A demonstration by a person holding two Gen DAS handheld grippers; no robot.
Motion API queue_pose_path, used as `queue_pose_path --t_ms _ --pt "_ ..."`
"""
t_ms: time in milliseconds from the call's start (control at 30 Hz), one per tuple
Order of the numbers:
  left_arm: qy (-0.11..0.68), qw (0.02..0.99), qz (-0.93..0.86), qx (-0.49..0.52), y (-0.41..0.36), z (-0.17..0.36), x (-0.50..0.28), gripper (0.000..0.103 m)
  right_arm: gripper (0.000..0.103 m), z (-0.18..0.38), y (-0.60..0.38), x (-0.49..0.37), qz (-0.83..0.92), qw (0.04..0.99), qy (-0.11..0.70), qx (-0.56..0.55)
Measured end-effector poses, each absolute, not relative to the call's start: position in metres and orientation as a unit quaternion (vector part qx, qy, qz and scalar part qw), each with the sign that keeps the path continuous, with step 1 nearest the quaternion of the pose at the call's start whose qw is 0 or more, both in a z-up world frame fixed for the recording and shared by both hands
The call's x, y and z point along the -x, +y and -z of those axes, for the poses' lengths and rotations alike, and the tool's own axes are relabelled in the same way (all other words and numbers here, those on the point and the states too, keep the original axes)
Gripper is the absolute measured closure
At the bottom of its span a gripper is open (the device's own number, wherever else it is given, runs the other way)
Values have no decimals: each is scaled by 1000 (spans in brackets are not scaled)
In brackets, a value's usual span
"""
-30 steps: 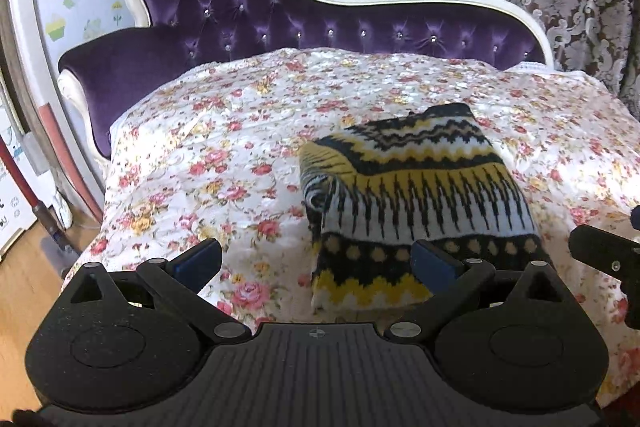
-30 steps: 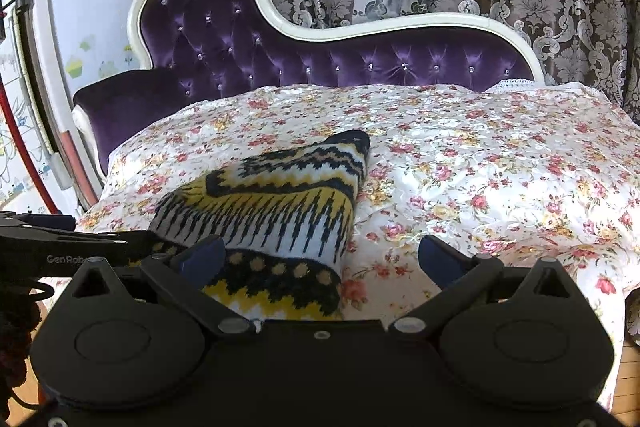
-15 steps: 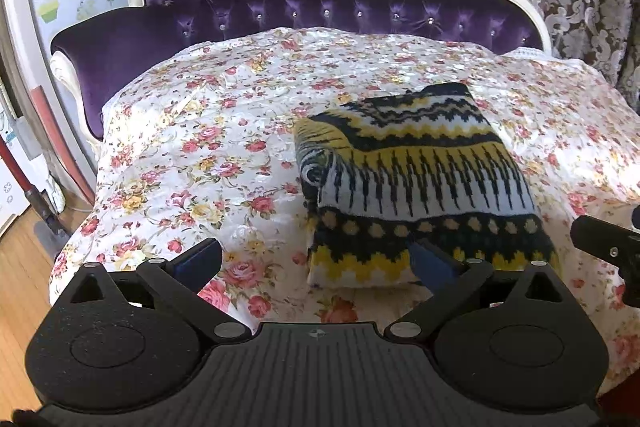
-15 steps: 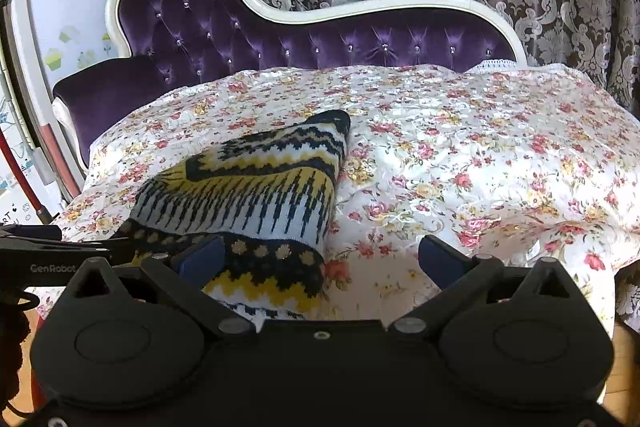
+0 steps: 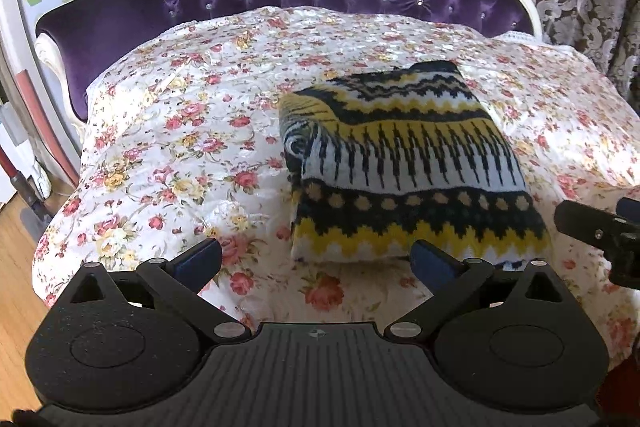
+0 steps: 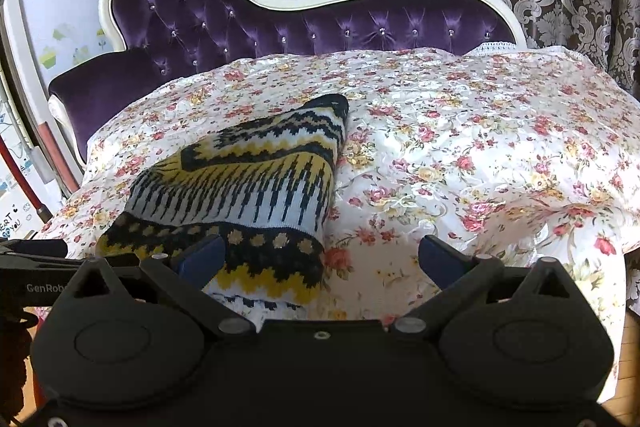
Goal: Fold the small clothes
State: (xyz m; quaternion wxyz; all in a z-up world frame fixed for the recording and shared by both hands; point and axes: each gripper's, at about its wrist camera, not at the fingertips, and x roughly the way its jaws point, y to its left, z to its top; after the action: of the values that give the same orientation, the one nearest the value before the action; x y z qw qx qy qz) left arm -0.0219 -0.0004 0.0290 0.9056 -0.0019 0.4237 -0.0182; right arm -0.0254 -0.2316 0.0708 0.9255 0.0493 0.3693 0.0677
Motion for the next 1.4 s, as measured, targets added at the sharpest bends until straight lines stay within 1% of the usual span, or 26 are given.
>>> queue_pose_path --t_ms 300,1400 --pt "432 902 14 2 2 -25 24 1 0 -65 -235 23 -66 919 383 -60" --pt "417 909 4 2 7 -33 26 1 0 -59 -233 17 -72 911 400 -70"
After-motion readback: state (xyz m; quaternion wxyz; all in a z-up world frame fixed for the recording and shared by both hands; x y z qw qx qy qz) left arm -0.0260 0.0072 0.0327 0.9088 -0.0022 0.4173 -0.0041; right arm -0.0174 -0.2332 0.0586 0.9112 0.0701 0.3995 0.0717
